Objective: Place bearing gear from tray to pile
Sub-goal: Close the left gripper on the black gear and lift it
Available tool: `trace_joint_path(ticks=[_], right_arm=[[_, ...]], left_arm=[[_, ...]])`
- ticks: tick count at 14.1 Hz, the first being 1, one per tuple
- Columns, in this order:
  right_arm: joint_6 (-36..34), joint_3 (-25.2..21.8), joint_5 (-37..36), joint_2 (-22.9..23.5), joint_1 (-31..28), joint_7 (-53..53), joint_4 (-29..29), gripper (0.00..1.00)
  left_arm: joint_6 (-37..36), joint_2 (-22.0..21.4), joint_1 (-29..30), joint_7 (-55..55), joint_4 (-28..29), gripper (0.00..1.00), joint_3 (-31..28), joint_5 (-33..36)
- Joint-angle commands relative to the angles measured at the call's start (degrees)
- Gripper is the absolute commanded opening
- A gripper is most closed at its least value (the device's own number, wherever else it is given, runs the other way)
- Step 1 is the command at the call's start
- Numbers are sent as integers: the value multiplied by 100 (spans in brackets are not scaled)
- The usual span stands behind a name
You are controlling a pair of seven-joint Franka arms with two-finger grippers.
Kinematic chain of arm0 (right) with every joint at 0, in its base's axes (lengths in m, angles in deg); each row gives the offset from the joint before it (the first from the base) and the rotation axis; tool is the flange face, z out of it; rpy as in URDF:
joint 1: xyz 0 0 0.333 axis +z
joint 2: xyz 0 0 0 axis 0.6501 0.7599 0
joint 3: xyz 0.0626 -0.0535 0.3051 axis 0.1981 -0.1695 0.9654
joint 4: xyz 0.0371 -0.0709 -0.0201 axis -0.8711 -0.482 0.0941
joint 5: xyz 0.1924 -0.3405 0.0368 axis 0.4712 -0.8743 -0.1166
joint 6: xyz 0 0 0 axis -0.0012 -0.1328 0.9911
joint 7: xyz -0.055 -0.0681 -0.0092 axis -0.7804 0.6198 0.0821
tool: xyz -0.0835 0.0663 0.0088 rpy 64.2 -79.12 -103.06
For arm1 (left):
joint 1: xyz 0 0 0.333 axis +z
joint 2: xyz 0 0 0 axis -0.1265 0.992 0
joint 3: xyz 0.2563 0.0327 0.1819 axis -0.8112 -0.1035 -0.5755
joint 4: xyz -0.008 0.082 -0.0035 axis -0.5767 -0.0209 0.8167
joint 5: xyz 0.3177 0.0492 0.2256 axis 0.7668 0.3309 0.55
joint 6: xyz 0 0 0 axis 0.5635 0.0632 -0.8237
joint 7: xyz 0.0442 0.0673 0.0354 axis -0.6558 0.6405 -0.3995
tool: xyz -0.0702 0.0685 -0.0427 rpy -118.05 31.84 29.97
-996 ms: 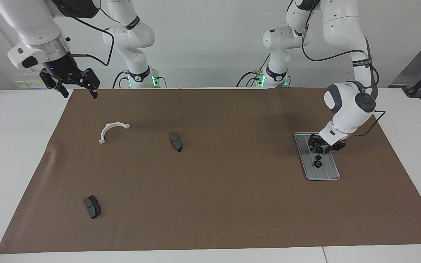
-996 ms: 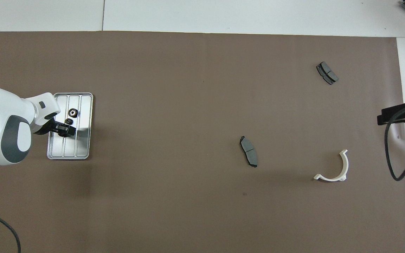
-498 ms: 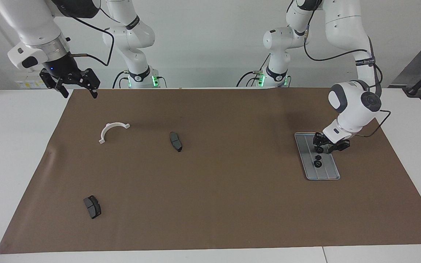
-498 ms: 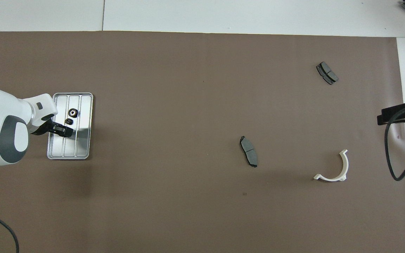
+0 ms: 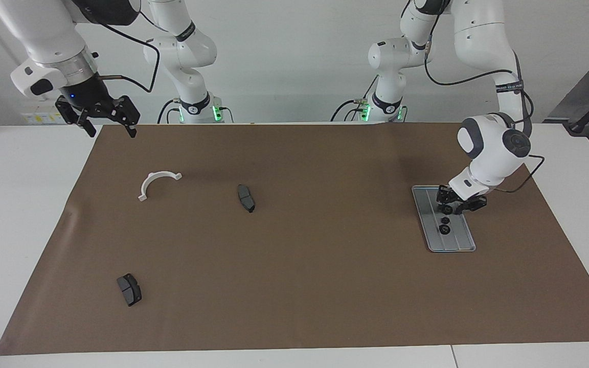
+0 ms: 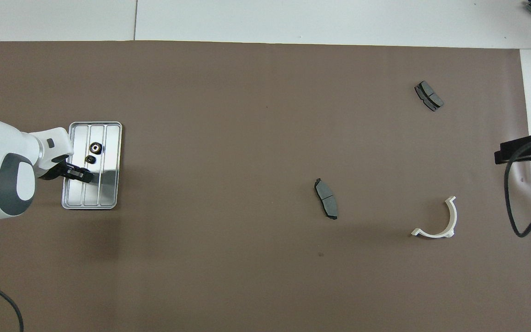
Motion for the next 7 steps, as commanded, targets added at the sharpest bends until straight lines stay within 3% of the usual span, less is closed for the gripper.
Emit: trace_joint_path(ticks=[1, 4, 7], right_arm=[[33, 5, 150, -76, -11, 66, -90, 100], [33, 5, 150, -76, -19, 66, -90, 100], [33, 5, 150, -76, -11, 66, -90, 100]], left_arm=[[-13, -130, -59, 29, 145, 57, -22, 129], [-13, -139, -59, 29, 189, 53, -30, 129], [-13, -139, -59, 55, 198, 43, -30, 129]])
